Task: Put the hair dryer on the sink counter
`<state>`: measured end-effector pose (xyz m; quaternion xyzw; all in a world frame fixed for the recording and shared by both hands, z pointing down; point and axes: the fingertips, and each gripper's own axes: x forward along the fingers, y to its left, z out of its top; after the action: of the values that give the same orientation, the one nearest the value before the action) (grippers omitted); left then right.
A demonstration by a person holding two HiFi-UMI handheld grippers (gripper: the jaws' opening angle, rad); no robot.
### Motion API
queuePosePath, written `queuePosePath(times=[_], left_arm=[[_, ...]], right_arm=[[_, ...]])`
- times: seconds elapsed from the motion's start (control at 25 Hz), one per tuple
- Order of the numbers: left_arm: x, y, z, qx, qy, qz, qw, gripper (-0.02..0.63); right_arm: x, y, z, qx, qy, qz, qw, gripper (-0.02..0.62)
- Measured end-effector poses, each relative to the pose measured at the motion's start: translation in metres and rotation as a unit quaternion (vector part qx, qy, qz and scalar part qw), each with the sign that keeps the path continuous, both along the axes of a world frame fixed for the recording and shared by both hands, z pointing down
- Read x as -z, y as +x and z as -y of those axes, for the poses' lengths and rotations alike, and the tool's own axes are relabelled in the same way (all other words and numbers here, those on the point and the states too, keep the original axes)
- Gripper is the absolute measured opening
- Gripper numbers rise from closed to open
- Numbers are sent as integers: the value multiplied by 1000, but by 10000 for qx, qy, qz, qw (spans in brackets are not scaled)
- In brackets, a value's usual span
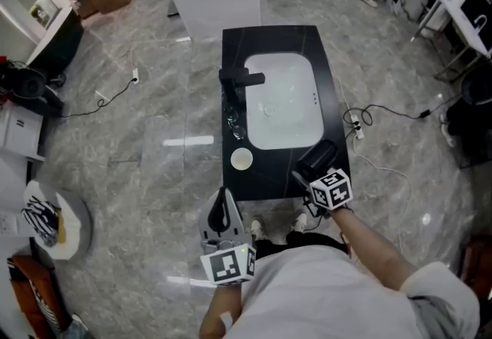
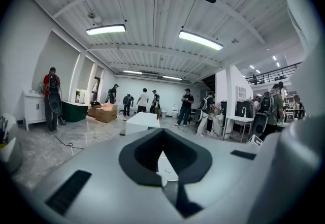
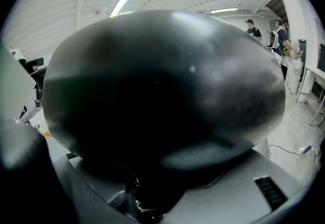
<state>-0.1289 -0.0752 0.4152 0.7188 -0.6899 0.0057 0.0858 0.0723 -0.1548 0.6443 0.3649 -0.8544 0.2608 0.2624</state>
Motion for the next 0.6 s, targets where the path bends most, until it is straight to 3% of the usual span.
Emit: queuePosePath(times=[0.6], left_arm=[[-1,-13,-4,260,5,36,9997,2]], right_arm=[[-29,-5,6,-118,-385,-183,9990,232]])
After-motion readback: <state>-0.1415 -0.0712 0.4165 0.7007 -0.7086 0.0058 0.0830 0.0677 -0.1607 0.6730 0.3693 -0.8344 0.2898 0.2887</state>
